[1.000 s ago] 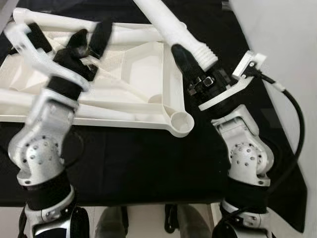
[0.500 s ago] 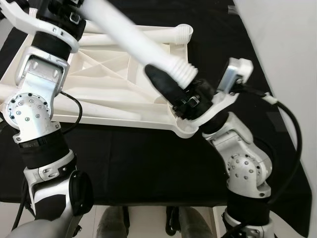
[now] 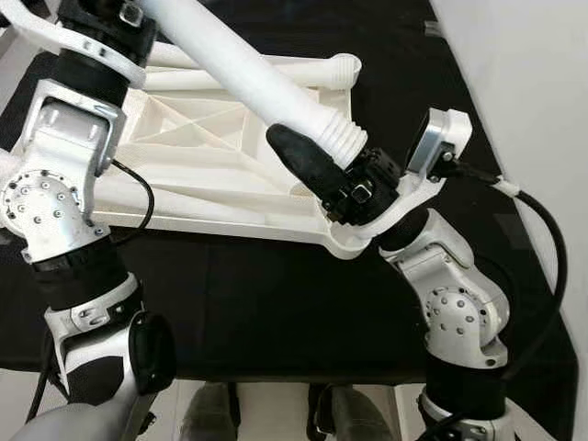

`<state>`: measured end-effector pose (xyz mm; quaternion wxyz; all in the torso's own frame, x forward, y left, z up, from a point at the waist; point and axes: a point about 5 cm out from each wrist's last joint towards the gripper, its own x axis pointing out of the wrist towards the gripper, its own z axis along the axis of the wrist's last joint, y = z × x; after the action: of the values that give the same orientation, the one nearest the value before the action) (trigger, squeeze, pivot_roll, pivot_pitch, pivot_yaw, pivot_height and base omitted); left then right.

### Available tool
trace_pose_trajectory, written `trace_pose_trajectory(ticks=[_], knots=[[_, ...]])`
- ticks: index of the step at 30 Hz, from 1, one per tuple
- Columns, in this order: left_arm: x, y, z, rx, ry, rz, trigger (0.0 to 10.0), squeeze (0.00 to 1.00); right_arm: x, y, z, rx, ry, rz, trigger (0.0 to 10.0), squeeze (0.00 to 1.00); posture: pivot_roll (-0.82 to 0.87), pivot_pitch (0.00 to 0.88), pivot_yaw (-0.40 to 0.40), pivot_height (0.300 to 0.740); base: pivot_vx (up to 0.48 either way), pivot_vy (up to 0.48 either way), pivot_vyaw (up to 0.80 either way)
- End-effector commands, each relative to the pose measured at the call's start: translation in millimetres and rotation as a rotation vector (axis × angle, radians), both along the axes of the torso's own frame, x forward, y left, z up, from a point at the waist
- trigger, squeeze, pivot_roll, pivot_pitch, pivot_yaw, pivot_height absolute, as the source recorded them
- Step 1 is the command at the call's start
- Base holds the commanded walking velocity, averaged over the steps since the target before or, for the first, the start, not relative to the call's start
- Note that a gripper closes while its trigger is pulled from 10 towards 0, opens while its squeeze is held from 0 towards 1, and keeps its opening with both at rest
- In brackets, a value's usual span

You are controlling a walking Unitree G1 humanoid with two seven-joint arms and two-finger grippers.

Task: Building children table

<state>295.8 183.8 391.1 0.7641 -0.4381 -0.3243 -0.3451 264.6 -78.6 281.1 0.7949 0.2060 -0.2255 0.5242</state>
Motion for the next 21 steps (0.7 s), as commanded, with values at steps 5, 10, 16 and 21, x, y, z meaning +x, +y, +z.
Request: trace_pose_trajectory(ticks=[5,10,16,21], knots=[[-6.6,-1.7,10.5,0.007,-0.056,-0.011,0.0,0.0,-2.5,7.5,-7.5,-0.021,0.009,0.035,0.0,0.0,0.06,0.207,-0.032,0.74,0.0,0.0,0.0],[-6.9,6.3,17.7,-0.007,-0.067,0.042,0.0,0.0,0.4,8.3,-9.3,-0.029,0.023,0.006,10.0,0.0,0.06,0.206,-0.032,0.74,0.0,0.0,0.0],[-7.9,21.1,31.7,-0.037,-0.095,0.084,0.0,0.0,5.2,5.7,-14.6,-0.048,0.039,-0.024,10.0,1.0,0.07,0.203,-0.03,0.74,0.0,0.0,0.0],[-10.8,28.5,47.0,0.005,-0.149,0.107,0.0,0.0,2.7,0.7,-23.1,-0.099,0.039,0.005,10.0,1.0,0.07,0.201,-0.033,0.74,0.0,0.0,0.0]])
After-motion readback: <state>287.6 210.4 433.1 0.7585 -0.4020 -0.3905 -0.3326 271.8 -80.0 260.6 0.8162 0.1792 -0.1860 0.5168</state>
